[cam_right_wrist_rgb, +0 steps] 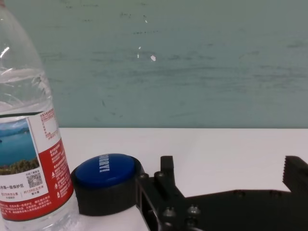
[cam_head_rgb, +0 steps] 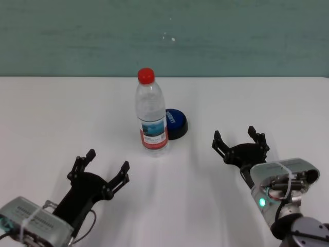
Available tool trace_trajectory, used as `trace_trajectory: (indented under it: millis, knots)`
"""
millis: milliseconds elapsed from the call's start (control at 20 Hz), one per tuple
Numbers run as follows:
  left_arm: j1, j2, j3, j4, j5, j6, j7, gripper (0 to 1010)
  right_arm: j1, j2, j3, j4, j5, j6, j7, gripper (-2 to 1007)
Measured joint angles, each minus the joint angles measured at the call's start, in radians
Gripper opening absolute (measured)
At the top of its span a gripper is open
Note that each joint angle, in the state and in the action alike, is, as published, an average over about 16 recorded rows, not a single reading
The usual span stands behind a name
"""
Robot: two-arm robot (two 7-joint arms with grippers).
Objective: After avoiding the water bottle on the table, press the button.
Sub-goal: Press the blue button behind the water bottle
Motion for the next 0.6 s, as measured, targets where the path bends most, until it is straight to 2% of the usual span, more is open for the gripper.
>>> trace_trajectory:
  millis: [600]
  knots:
    - [-0.020,-0.004,-0.005,0.024,0.007,0.017,-0.001,1000,0.000,0.000,0.000,0.000,0.000,0.000,0.000,1004]
